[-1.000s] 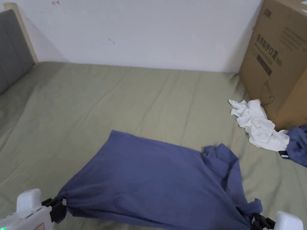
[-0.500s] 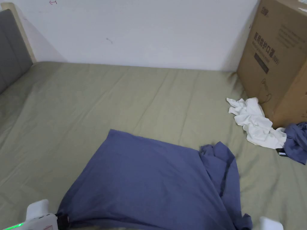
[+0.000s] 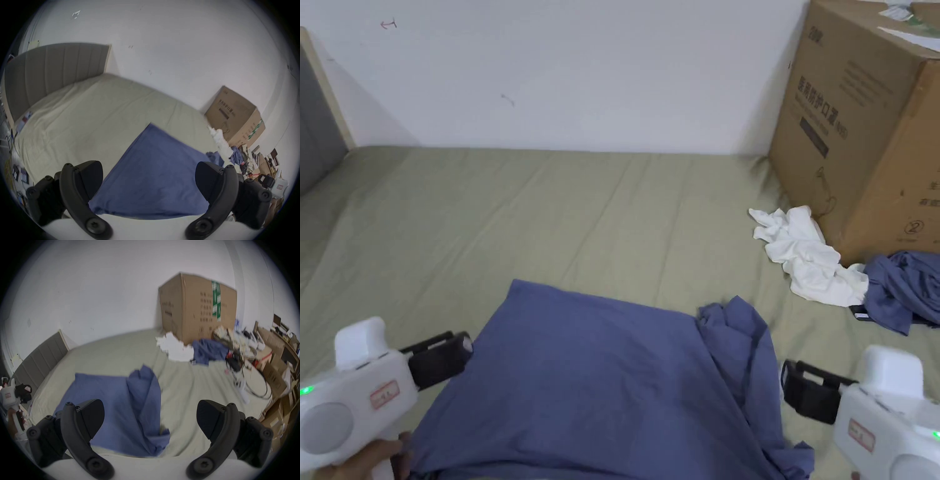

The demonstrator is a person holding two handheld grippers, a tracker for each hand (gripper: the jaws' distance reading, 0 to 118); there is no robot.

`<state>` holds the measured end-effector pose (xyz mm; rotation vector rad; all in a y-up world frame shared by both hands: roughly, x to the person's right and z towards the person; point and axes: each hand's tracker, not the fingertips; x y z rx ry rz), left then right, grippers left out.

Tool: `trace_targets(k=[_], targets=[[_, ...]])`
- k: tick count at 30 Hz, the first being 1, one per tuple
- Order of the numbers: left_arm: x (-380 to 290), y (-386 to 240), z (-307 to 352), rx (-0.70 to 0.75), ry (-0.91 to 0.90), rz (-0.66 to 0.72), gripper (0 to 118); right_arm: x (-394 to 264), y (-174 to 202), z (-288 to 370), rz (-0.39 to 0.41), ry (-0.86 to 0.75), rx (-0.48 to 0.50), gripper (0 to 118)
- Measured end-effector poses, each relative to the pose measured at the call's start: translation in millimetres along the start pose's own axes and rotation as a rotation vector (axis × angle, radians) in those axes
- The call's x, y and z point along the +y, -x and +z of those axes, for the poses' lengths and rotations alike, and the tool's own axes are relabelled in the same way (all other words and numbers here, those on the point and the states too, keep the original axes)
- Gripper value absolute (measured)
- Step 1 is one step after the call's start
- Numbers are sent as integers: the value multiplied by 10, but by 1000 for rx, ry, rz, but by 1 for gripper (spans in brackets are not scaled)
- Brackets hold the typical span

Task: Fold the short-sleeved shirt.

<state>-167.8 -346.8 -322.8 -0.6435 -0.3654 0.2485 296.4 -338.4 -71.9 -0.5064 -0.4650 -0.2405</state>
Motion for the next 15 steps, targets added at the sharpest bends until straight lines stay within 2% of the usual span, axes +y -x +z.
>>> trace_targets(k=[4, 8, 12, 13, 15], targets=[[265, -316, 69, -32, -69, -73, 118, 312, 138, 166, 52, -135, -13, 116], [397, -614, 102, -28, -123, -146, 118, 505, 290, 251, 120, -236, -66, 116], [454, -827, 47, -21, -175, -227, 117, 607, 422, 237, 154, -280, -83, 111], [461, -827, -14, -20, -198, -244, 115, 619, 435, 217, 162, -294, -86, 102], [442, -912, -7, -34, -256, -258, 95, 638, 483, 190, 169, -318, -94, 56]])
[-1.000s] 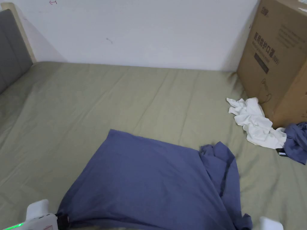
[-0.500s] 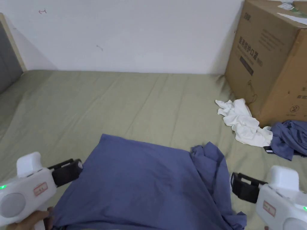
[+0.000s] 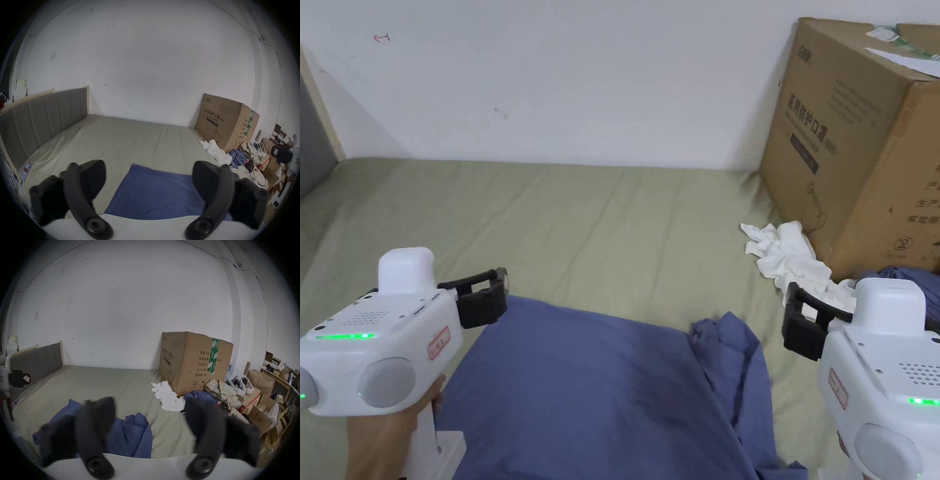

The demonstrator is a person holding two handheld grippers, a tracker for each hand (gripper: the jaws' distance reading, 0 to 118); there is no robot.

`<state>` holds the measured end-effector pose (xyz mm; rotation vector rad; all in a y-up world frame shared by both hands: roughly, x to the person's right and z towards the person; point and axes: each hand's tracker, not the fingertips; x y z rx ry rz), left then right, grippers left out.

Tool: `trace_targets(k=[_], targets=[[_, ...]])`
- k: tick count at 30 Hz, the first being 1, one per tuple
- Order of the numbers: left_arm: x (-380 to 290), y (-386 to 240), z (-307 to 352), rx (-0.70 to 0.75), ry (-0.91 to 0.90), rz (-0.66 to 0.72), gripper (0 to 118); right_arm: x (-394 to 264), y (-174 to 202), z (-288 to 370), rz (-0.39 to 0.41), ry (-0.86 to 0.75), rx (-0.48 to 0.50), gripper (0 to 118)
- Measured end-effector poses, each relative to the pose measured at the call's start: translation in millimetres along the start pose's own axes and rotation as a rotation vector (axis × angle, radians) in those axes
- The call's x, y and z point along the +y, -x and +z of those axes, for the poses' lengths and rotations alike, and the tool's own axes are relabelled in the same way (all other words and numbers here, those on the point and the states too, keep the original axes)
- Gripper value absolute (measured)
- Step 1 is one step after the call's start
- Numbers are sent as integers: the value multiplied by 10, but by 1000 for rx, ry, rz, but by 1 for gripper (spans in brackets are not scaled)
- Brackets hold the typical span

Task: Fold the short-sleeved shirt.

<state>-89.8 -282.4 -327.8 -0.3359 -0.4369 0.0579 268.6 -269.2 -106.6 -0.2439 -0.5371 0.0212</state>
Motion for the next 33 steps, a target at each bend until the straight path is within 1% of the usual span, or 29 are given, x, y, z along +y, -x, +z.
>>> trace_targets(k=[1, 2, 3, 4, 5, 6, 8, 12, 14, 16, 17, 21, 26, 27, 28, 29, 30, 33], targets=[[-6, -32, -6, -4, -22, -2, 95, 4, 22, -18, 0, -8, -4, 48], [-16, -57, -23, -9, -39, -2, 88, 7, 29, -43, -3, -13, -7, 42], [-24, -89, -27, -18, -61, -1, 74, 3, 30, -54, -16, -25, -3, 31], [-34, -108, -36, -25, -76, -2, 46, 4, 41, -53, -36, -41, 7, 16], [-46, -129, -61, -25, -73, -2, 6, 1, 44, -56, -41, -52, 2, 8], [-66, -125, -72, -23, -88, 0, 5, 10, 45, -69, -42, -54, 5, 4], [-88, -125, -97, -39, -91, 2, 5, 20, 77, -89, -39, -60, 2, 3], [-84, -68, -333, -56, -5, 6, 5, 35, 97, -189, -41, -51, 12, 3], [-84, 7, -545, -102, 52, 28, 5, 27, 97, -259, -43, -44, 16, 3], [-116, 106, -850, -97, 129, 40, 5, 17, 87, -329, -48, -34, 22, 3], [-127, 164, -1047, -103, 204, 40, 5, 8, 84, -372, -51, -26, 24, 3], [-200, 371, -1638, -97, 312, 105, 5, -33, 75, -542, -53, 6, 26, 3], [-279, 512, -2405, -44, 458, 78, 5, -101, 77, -789, -47, 41, 19, 3], [-312, 534, -2556, -40, 492, 78, 12, -122, 76, -842, -45, 47, 17, 3], [-353, 549, -2684, -28, 506, 82, 30, -144, 75, -894, -43, 56, 14, 3], [-396, 565, -2821, -17, 530, 79, 73, -170, 72, -951, -41, 65, 13, 3], [-435, 558, -2927, 0, 563, 81, 91, -198, 72, -1007, -38, 77, 10, 3], [-598, 560, -3257, 77, 639, 71, 92, -285, 54, -1151, -28, 110, 4, 3]])
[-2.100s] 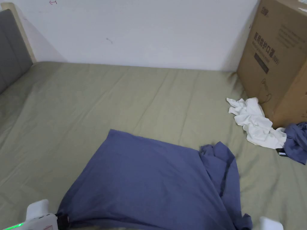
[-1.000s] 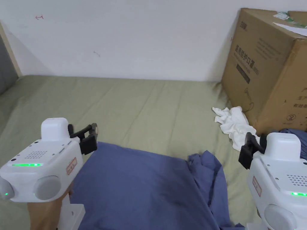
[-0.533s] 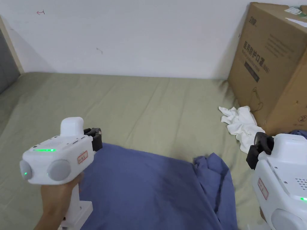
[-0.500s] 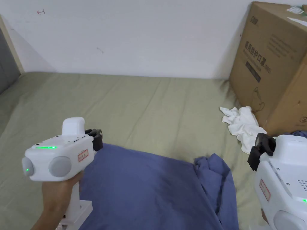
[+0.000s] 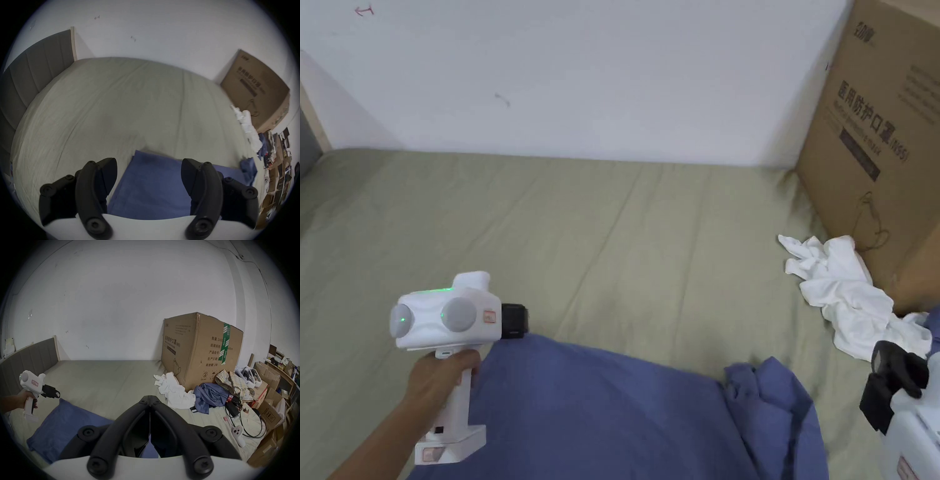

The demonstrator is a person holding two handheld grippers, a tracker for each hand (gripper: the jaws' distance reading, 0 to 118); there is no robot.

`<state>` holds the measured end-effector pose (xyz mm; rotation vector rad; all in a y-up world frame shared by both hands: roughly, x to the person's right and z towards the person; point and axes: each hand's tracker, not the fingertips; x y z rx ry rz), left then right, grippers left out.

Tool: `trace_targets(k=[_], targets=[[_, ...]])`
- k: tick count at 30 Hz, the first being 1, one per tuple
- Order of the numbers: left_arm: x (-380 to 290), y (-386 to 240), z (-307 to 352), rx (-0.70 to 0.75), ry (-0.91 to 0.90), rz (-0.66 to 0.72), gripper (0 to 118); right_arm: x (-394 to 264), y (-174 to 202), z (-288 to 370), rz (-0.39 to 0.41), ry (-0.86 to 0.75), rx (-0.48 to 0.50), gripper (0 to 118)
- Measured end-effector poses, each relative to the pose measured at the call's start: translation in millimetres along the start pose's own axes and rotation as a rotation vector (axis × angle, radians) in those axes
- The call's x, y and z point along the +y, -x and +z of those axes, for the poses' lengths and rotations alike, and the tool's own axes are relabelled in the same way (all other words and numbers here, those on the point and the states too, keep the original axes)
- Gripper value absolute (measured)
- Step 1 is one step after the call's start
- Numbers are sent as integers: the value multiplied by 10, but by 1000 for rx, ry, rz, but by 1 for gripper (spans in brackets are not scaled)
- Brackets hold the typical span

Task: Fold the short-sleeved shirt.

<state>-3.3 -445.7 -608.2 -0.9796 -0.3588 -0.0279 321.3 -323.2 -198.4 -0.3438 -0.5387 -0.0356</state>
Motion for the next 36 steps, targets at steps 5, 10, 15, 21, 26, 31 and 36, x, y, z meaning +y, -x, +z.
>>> trace_targets(k=[5, 10, 15, 21, 26, 31, 36], targets=[[-2, -6, -435, 22, 90, -36, 104, -128, -50, -167, 19, 50, -12, 3], [-68, -65, -598, 34, 143, -50, 90, -221, -104, -262, 33, 89, -24, 3], [-194, -161, -572, -8, 115, -64, 11, -258, -101, -285, 38, 112, -22, 3], [-247, -94, -162, -85, -22, 2, 10, -295, -118, -472, 24, 177, -4, 7], [-312, -45, 491, -181, -111, 21, 10, -498, -146, -981, 7, 359, 3, 112], [-359, -20, 948, -218, -157, 13, 10, -830, -105, -1472, 40, 510, -27, 116], [-410, 4, 1158, -225, -175, 10, 10, -1158, -45, -1814, 45, 668, -68, 109]])
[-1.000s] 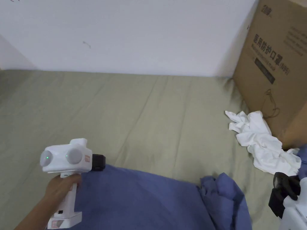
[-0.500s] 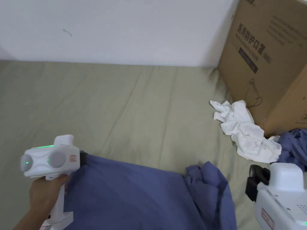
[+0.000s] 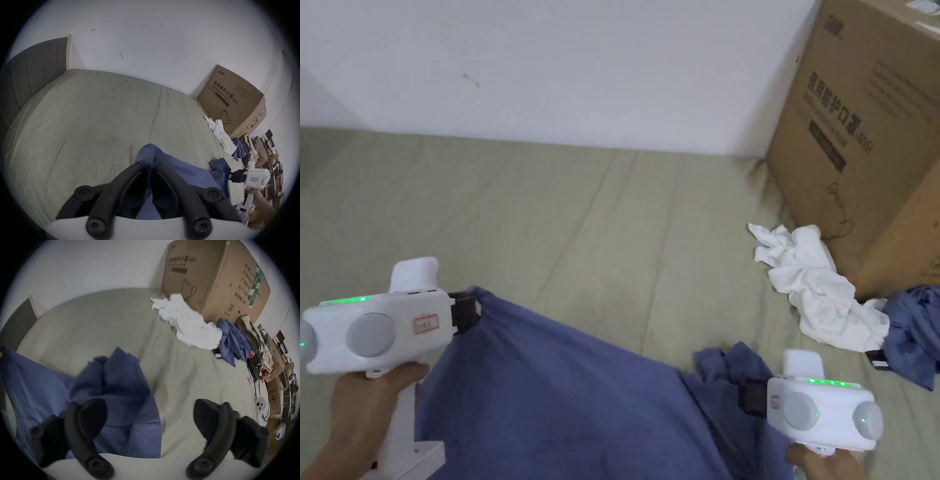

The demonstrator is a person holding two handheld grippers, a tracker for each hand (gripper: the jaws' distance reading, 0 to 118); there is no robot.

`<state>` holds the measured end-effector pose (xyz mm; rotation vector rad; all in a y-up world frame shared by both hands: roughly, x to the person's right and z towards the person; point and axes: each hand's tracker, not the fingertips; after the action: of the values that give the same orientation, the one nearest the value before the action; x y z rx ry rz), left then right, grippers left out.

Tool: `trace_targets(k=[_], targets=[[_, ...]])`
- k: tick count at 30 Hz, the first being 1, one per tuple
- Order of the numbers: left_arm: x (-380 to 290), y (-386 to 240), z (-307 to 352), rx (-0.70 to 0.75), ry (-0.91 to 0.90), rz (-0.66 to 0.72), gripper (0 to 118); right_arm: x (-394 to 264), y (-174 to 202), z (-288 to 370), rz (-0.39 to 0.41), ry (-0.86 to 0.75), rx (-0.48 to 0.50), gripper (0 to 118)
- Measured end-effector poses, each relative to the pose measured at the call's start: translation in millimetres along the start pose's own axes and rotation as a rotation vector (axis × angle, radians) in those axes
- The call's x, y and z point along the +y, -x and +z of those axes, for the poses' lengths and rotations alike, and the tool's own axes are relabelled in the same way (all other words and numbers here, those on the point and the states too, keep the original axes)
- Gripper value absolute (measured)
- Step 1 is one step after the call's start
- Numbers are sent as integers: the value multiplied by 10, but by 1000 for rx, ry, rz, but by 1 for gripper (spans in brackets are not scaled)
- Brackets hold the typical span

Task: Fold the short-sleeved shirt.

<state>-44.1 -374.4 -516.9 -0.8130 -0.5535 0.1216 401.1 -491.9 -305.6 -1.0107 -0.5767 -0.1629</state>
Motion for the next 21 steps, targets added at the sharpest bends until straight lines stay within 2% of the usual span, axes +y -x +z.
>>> trace_targets(k=[1, 4, 5, 7, 11, 14, 21], targets=[[6, 12, 3, 0, -2, 4, 10, -11, 32, -31, 15, 23, -12, 99], [-26, 31, 42, 2, -1, 19, 10, -39, 30, -101, 32, 58, -2, 29], [-30, 40, 35, 5, 1, 22, 10, -61, -3, -93, -4, 60, 44, 12], [-59, 45, 59, 7, 1, 26, 10, -86, -61, 15, -55, 18, 85, 7], [-90, 80, 87, 10, -3, 43, 10, -96, -177, 356, -26, -113, 93, 6], [-111, 79, 176, 5, -24, 55, 10, -37, -311, 712, -42, -220, 162, 6], [-46, -6, 555, -8, -84, 58, 10, 246, -514, 1628, -80, -451, 235, 6]])
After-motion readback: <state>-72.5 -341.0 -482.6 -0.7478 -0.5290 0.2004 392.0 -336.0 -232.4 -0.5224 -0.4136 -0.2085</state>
